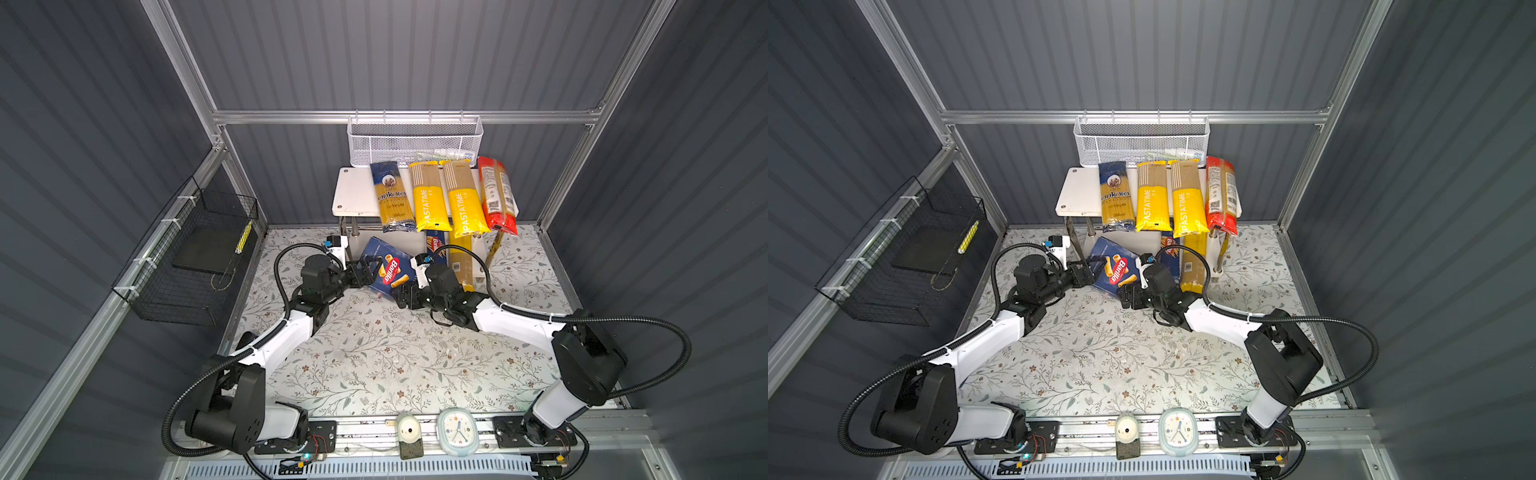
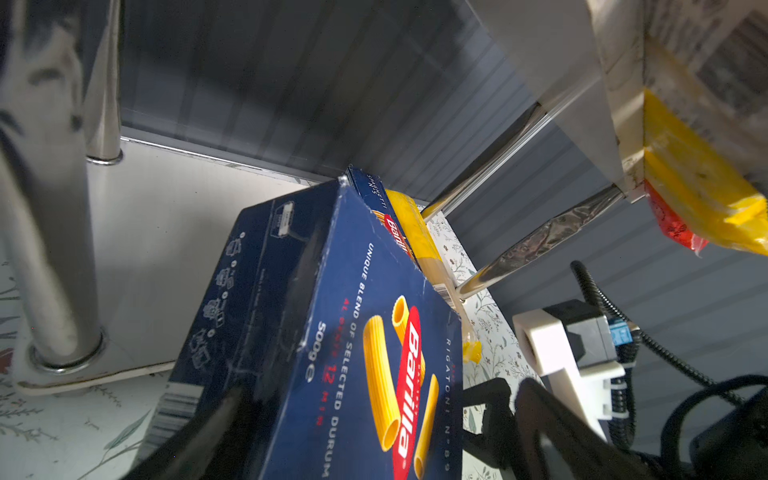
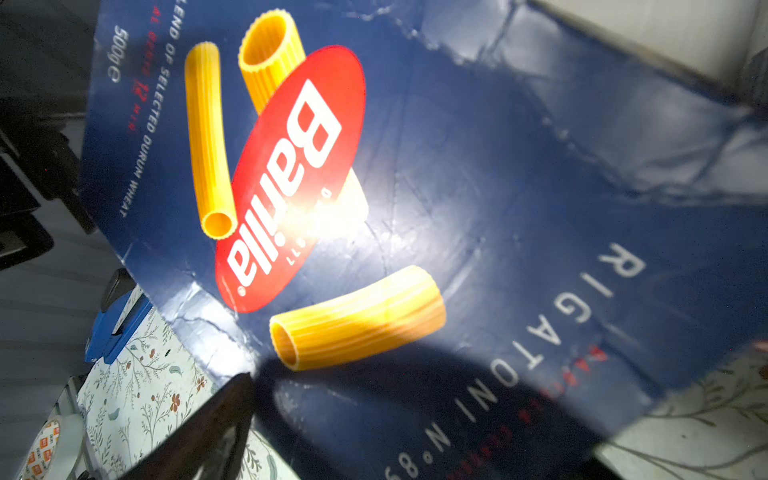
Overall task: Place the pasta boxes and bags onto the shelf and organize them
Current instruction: 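Carry the rigatoni box with both grippers onto the lower shelf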
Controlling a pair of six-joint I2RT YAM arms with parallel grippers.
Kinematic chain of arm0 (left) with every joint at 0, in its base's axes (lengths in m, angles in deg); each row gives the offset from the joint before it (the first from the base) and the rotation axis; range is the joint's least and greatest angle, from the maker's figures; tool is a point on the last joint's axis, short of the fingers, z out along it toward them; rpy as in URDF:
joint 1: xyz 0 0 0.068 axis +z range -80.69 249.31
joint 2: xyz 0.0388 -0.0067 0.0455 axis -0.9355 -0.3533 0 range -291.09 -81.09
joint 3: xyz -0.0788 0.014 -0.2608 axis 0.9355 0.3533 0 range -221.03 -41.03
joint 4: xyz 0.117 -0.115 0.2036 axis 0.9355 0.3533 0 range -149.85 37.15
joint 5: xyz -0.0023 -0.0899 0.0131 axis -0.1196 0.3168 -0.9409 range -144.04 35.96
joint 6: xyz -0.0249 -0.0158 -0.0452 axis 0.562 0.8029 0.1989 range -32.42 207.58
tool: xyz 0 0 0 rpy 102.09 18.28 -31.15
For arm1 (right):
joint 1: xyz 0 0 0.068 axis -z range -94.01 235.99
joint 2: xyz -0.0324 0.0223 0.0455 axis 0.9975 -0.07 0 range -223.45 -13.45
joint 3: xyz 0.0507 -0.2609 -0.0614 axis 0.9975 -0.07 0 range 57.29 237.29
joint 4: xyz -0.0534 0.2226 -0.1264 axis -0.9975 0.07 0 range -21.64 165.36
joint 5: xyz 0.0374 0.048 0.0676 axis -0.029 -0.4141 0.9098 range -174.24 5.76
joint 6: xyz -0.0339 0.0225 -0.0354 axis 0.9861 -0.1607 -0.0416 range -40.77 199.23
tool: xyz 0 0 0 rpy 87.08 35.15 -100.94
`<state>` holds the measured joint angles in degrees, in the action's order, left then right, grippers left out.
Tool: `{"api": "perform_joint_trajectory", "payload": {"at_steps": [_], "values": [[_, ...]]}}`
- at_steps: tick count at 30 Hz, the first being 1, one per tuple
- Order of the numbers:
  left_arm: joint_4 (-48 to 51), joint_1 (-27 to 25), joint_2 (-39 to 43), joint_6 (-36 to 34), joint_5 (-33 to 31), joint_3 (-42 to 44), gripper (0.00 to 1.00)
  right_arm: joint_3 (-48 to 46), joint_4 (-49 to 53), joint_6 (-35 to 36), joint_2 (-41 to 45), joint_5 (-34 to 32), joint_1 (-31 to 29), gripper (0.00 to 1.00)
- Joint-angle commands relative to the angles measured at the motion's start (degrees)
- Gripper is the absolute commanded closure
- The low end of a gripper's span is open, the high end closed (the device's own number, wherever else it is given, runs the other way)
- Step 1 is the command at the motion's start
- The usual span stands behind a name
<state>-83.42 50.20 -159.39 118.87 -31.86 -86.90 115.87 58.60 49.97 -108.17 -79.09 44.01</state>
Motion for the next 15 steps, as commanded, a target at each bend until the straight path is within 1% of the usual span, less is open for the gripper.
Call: {"api": "perform_joint_trajectory", "payload": {"at_steps": [1,4,12,15], "values": [[2.42,-3.47,-0.95,-3.15,6.45,-4.00,0.01,5.99,-14.15,2.62,-0.06,5.02,-0.52,0.12],[2.79,-3.47,-2.47,-4.35,6.28,-6.05,0.01,7.61,-14.14,2.61,-0.99,4.87,-0.08,0.11],[1.56,-3.47,-6.20,-4.42,5.71,-8.57,0.01,10.00,-14.21,2.96,-3.16,5.03,1.26,0.10],[3.26,-3.47,-7.01,-5.93,3.74,-8.89,0.01,10.37,-14.50,2.77,-3.85,5.15,2.10,0.10]]}}
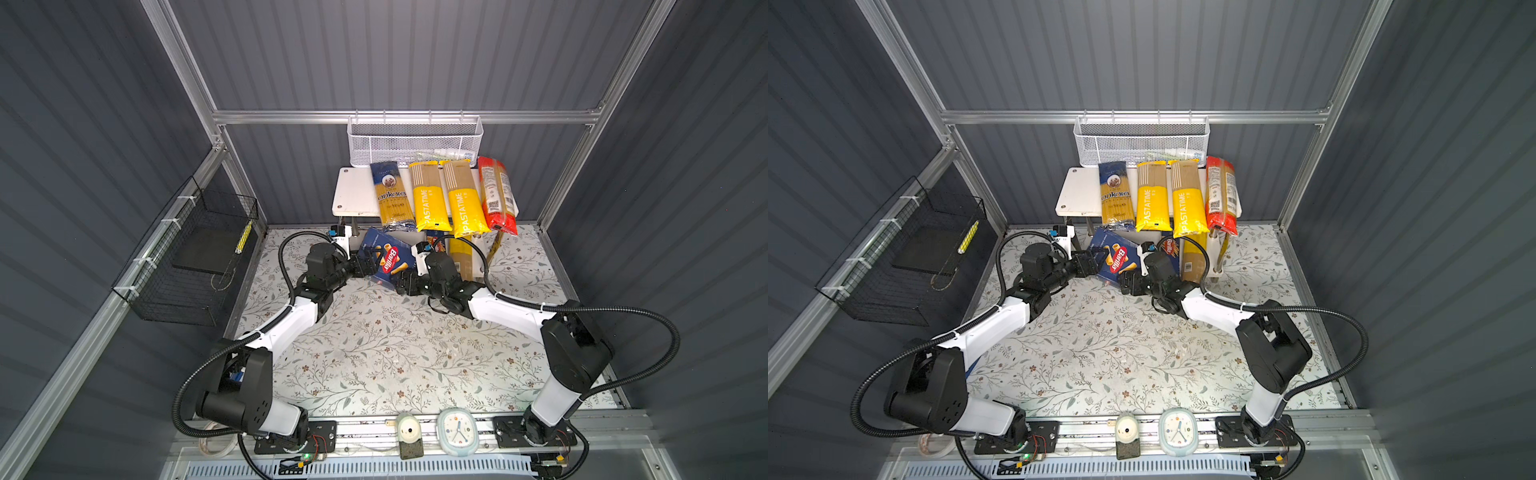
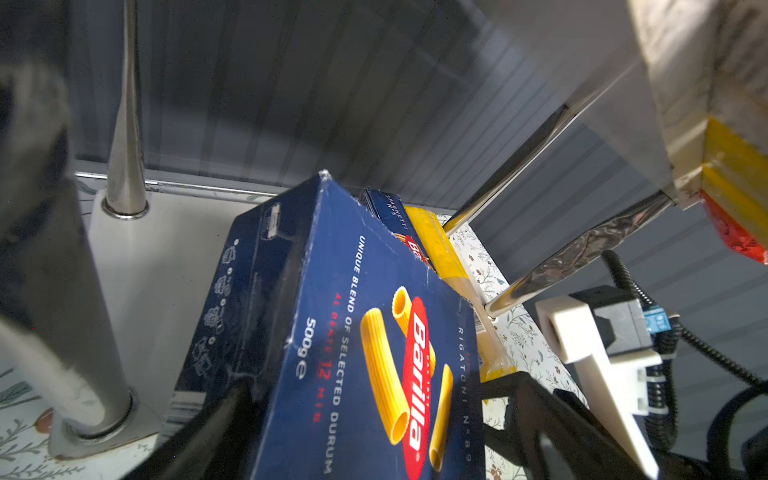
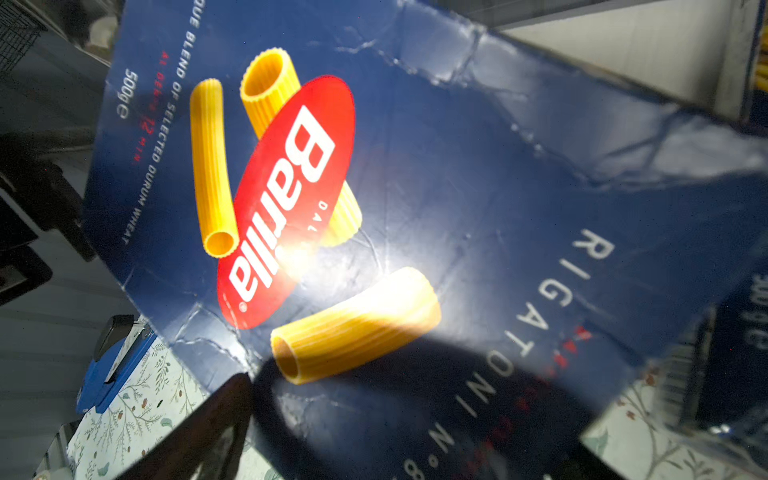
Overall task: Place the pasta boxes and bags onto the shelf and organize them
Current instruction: 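Carry the rigatoni box with both grippers onto the lower shelf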
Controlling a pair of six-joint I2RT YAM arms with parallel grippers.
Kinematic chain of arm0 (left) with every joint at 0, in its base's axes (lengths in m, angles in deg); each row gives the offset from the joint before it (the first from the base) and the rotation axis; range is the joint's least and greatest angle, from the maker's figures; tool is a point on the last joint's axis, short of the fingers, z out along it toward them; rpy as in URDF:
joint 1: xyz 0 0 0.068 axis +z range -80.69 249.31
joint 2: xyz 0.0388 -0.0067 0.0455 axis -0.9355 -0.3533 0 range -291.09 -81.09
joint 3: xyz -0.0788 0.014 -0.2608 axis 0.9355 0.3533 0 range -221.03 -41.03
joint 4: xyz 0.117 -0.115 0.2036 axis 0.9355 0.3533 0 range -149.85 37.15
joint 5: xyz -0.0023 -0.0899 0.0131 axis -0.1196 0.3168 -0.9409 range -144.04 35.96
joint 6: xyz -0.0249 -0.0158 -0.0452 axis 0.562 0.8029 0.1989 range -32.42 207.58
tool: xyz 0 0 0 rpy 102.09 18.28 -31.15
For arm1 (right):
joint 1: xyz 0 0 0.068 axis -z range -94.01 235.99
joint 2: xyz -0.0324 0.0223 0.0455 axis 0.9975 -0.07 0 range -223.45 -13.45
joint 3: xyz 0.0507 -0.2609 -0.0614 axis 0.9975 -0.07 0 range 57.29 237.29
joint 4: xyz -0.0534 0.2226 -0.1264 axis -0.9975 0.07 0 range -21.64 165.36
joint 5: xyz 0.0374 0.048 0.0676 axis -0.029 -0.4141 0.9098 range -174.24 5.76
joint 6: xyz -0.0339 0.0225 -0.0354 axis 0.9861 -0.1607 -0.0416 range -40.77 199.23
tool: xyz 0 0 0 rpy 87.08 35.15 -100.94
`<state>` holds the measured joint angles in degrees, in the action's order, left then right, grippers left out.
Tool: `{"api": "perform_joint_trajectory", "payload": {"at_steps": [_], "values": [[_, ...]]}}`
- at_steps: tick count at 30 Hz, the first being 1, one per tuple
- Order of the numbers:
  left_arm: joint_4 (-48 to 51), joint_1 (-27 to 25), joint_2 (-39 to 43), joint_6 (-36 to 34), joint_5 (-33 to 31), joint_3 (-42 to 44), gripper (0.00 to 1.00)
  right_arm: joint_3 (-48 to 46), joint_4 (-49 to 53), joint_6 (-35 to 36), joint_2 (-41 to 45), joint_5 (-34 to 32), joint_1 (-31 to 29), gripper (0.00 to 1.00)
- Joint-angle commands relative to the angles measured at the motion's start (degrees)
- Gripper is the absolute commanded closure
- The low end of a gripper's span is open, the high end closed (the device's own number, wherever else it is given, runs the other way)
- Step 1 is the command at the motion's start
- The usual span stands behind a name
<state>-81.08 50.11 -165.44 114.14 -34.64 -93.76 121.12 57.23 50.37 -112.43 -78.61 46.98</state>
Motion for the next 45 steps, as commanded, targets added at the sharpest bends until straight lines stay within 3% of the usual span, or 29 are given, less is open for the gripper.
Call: {"api": "perform_joint_trajectory", "payload": {"at_steps": [1,19,32,39,45], "values": [[1.12,-3.39,-1.28,-1.63,6.08,-2.08,0.01,5.26,-13.12,2.17,0.12,4.85,-0.57,0.09],[-0.68,-3.30,-11.31,-2.79,6.78,-8.97,0.01,5.58,-14.59,0.03,-3.94,5.43,2.61,0.09],[5.89,-2.52,-14.20,-6.24,-0.06,-11.20,0.00,6.31,-15.07,-0.70,-7.07,2.96,4.39,0.09],[12.33,-1.00,-12.02,-11.33,-9.59,-11.96,0.00,3.72,-13.99,-1.52,-6.23,1.84,7.13,0.08],[12.49,1.90,-10.93,-11.72,-9.30,-11.39,0.01,1.64,-12.92,0.06,-4.41,-0.01,8.26,0.08]]}}
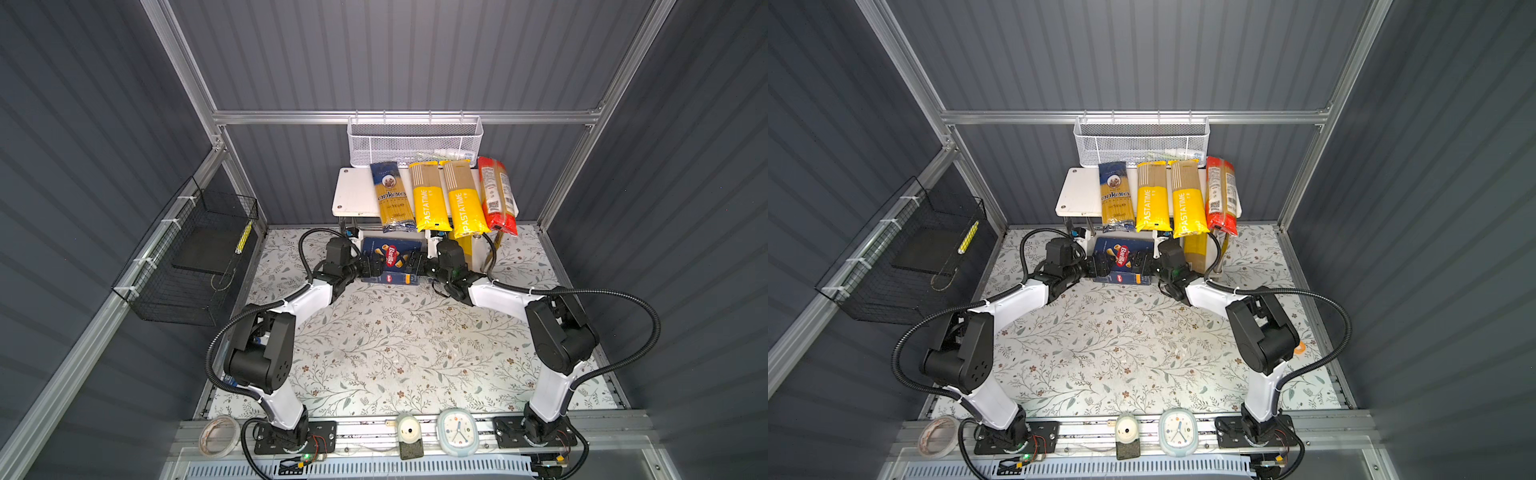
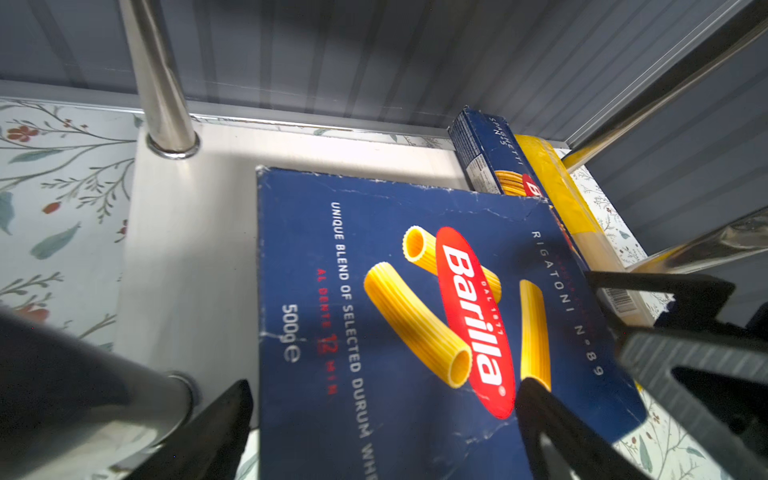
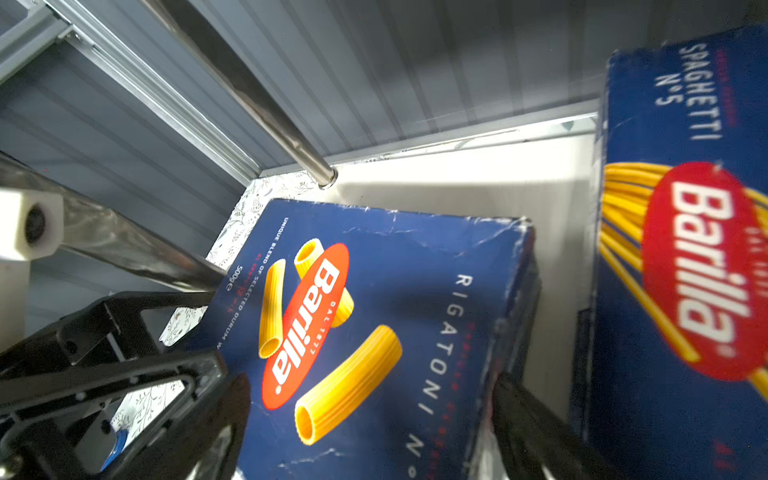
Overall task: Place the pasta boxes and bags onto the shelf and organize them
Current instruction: 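Carry the rigatoni box with both grippers onto the lower shelf, then open both grippers and withdraw the left gripper from the box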
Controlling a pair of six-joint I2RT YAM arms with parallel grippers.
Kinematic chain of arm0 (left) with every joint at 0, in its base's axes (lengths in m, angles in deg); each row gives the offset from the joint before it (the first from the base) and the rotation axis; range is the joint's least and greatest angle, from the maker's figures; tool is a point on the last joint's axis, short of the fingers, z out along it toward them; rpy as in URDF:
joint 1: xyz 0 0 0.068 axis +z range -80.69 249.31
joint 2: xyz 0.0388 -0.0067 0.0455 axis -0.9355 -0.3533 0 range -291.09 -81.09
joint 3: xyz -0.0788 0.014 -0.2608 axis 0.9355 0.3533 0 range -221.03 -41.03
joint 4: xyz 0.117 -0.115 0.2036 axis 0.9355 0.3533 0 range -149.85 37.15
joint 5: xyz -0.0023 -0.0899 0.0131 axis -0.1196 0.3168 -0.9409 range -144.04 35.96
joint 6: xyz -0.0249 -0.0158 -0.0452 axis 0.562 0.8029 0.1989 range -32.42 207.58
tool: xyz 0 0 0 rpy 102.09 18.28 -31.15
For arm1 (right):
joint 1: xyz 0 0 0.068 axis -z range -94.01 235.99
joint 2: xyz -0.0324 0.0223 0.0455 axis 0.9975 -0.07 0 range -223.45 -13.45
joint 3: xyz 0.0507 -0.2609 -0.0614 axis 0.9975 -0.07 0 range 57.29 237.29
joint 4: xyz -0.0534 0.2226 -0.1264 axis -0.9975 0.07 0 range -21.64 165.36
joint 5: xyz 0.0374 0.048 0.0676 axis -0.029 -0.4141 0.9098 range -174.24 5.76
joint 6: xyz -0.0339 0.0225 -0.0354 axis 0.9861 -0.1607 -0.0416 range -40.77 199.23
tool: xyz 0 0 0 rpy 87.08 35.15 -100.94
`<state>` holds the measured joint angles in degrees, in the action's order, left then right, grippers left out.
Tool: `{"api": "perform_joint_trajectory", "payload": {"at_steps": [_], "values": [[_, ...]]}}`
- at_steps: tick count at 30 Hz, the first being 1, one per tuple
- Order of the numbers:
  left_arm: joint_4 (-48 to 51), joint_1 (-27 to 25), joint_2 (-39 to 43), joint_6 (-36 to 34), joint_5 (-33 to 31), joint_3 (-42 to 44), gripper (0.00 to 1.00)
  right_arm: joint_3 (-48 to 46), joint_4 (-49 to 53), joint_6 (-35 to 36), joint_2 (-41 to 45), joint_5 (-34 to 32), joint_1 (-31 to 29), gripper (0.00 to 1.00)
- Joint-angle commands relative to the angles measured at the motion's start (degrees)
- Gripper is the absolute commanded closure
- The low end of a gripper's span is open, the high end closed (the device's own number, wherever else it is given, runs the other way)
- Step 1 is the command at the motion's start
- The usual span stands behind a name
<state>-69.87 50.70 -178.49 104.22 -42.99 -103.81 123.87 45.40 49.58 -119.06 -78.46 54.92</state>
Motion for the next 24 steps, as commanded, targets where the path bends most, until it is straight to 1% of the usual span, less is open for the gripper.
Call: {"api": "perform_joint_trajectory", "payload": {"at_steps": [1,5,6,9,15,21,24], "values": [[1.23,1.62,2.51,-1.80,-0.87,-0.91,0.01,-1.81,-1.04,1.23,2.69,-0.12,0.45,0.09],[1.44,1.87,4.40,-2.51,-0.76,0.31,0.01,-5.02,-1.25,2.06,5.06,1.05,0.38,0.09],[1.50,1.86,4.91,-2.70,-0.07,0.59,0.01,-6.00,-1.34,2.21,5.84,1.23,0.39,0.09],[1.07,1.84,6.66,-4.24,4.76,1.77,0.01,-8.53,-1.11,3.12,8.33,2.37,0.17,0.11],[2.35,1.52,12.79,-2.54,6.95,6.50,0.00,-13.31,2.07,5.24,14.24,3.21,-1.10,0.11],[2.88,0.52,22.32,1.08,4.72,15.87,0.00,-16.47,3.82,9.95,18.20,7.92,-4.76,0.12],[8.15,0.51,27.36,1.18,1.58,18.34,0.00,-16.60,4.95,13.02,18.95,9.32,-7.61,0.12]]}}
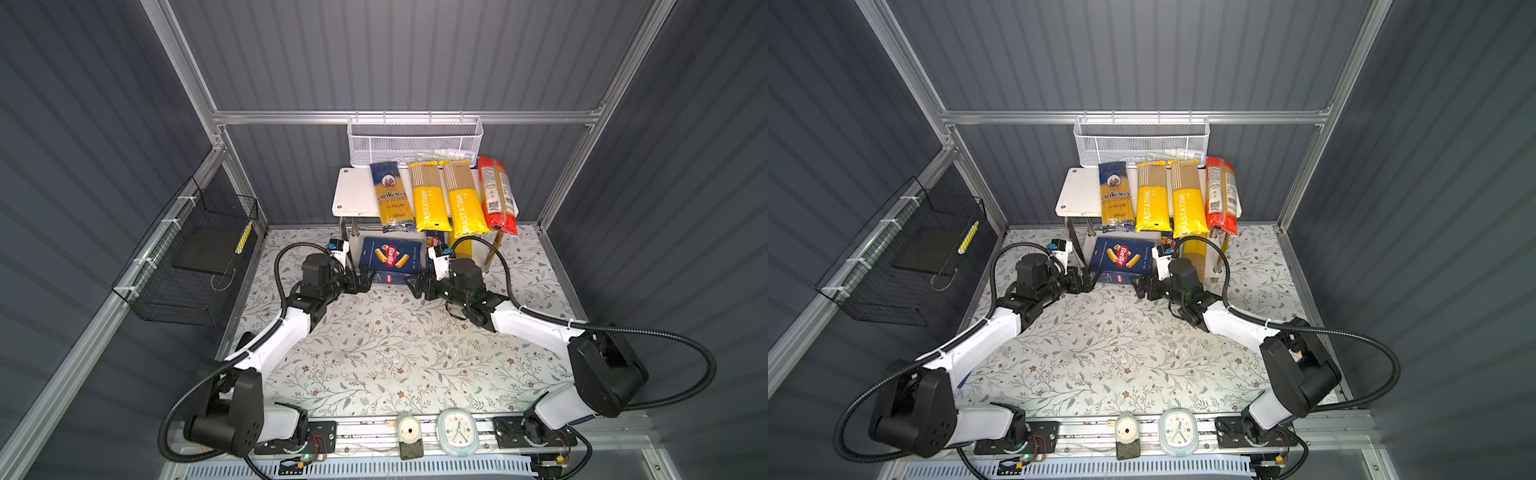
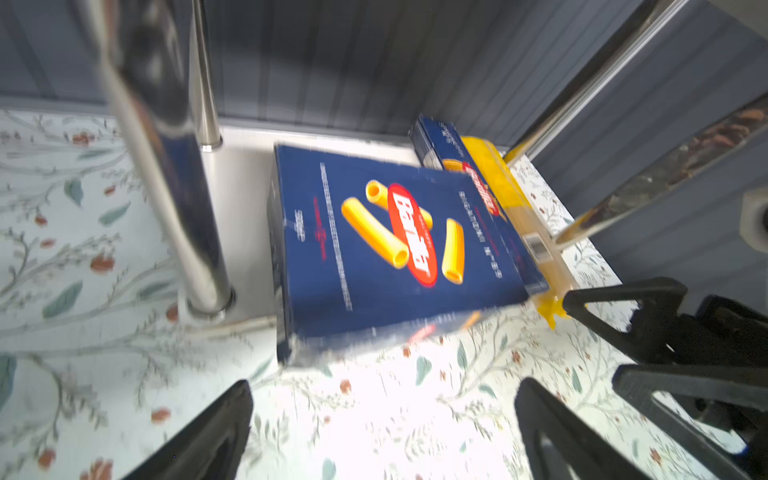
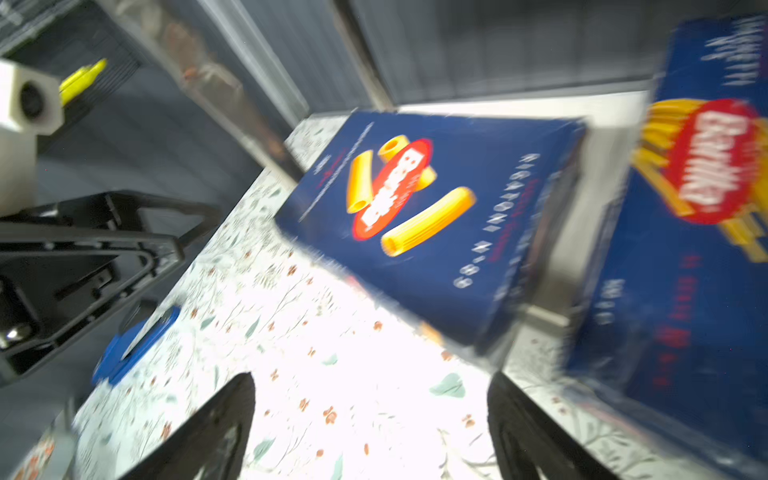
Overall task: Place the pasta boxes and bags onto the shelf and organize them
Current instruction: 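Open both grippers and withdraw the left gripper from the box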
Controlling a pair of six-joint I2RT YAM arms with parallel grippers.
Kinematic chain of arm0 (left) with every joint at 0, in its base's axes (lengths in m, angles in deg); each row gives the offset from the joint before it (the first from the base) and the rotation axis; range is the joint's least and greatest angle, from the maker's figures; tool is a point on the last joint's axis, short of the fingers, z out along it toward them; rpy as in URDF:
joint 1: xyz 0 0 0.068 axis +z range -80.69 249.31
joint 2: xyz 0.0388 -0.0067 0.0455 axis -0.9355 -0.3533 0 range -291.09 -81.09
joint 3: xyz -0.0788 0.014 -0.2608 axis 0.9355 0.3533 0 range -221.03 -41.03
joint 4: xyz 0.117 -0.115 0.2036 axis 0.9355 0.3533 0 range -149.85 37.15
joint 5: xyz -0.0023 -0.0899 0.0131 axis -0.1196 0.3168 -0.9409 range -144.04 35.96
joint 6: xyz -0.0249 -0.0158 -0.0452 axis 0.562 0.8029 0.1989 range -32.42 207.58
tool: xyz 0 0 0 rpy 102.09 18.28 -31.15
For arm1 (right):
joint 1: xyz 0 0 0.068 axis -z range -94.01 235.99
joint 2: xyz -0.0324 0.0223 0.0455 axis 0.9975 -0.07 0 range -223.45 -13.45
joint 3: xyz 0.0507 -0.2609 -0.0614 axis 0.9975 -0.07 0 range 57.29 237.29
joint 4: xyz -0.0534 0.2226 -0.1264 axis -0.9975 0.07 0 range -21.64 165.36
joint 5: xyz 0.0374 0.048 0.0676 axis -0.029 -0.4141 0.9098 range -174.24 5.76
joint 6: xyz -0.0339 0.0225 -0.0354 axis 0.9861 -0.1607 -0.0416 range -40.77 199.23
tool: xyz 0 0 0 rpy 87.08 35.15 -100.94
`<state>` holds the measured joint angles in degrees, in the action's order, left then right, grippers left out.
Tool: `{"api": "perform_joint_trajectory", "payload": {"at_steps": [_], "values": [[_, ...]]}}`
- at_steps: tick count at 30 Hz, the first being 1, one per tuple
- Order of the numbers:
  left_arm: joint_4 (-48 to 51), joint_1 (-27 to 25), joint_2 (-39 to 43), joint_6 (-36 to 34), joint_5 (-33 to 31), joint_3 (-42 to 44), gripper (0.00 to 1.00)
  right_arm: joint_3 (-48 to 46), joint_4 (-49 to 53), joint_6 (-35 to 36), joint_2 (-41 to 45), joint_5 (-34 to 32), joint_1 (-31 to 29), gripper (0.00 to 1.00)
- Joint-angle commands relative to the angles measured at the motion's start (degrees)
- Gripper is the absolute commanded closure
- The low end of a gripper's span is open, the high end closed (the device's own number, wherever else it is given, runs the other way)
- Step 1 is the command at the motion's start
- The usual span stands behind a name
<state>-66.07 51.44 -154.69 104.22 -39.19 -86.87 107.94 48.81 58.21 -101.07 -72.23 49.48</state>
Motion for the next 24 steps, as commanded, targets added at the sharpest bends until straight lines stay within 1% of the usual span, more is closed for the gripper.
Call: {"api": "perform_joint_trajectory", "payload": {"at_steps": [1,4,7,9,16,19,24], "values": [[6.65,-0.24,5.59,1.02,-4.11,2.14,0.01,-0.59,1.18,5.27,0.66,4.01,-2.94,0.11],[10.03,-0.18,12.09,0.76,-9.34,6.04,0.00,1.46,1.41,6.77,-2.12,5.46,-4.61,0.11],[12.23,-0.24,17.87,0.76,-14.37,10.22,0.00,3.33,-1.25,5.48,-5.95,6.63,-4.83,0.11],[14.76,-0.24,20.88,1.13,-16.55,11.65,0.00,4.54,-2.42,4.88,-8.17,9.33,-4.84,0.11],[20.43,-0.19,30.12,2.17,-20.03,15.58,0.01,10.28,-1.88,5.24,-13.99,10.49,-4.98,0.11],[23.05,-0.17,31.85,2.95,-23.00,15.96,0.00,12.19,-1.15,5.37,-15.84,10.47,-5.00,0.11],[22.78,-0.21,32.62,2.81,-23.27,16.71,0.00,15.04,-1.37,4.89,-19.04,10.16,-5.02,0.11]]}}
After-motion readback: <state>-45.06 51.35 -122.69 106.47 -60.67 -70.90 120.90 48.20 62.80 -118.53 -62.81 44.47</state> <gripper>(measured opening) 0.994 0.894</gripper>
